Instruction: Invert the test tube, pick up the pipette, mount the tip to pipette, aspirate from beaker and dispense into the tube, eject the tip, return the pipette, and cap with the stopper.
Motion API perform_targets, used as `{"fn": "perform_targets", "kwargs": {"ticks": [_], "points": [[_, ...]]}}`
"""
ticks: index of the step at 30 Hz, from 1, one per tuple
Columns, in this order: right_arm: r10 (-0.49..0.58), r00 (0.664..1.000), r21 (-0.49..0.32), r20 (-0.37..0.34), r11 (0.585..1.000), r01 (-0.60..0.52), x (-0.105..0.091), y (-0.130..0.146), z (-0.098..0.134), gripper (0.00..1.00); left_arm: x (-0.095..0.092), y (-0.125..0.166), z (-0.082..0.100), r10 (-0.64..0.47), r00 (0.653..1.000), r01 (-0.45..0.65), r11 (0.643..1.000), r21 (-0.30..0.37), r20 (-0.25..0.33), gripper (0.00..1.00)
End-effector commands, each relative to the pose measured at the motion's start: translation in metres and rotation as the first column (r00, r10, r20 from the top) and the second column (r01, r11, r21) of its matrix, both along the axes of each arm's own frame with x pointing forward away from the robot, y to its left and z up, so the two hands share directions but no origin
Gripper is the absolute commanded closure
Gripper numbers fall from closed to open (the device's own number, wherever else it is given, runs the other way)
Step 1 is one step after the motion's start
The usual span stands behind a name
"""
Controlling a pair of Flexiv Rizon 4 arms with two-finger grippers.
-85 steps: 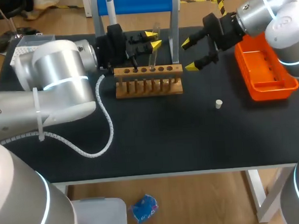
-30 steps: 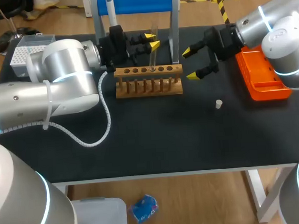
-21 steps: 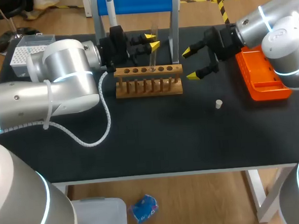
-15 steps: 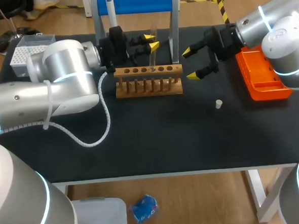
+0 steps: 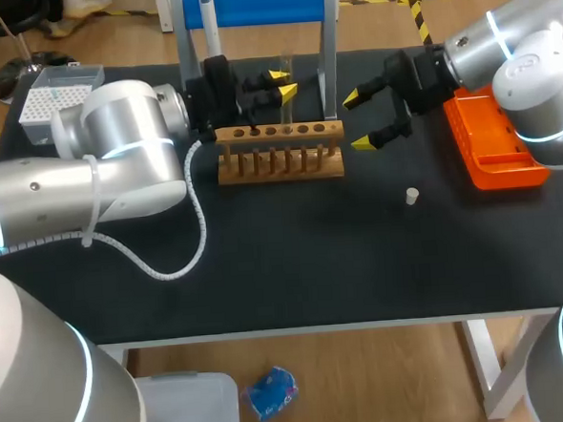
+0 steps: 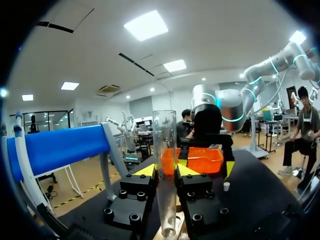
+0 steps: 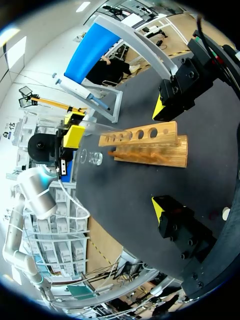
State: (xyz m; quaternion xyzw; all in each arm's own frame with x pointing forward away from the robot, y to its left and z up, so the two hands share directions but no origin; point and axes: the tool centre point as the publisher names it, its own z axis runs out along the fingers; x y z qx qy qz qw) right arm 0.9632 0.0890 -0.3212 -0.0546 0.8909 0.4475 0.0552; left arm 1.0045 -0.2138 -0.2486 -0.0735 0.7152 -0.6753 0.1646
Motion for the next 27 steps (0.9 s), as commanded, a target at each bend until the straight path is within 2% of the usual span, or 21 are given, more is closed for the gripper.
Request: {"fn": "perform_targets", "kwargs": {"ticks": [1,27], "points": [[0.002,1.0,0.0,-0.001,1.0,-0.002,0.001,0.0,0.0,0.0,0.005,-0.001,-0.006,-0.004,1.0,0.004,1.0,0.002,-0.001,1.0],[0.002,1.0,0.0,-0.001,1.0,-0.002,0.001,0.0,0.0,0.0,0.009,0.001,-0.042,0.014,0.997,-0.015,1.0,-0.008,-0.079,1.0]]}}
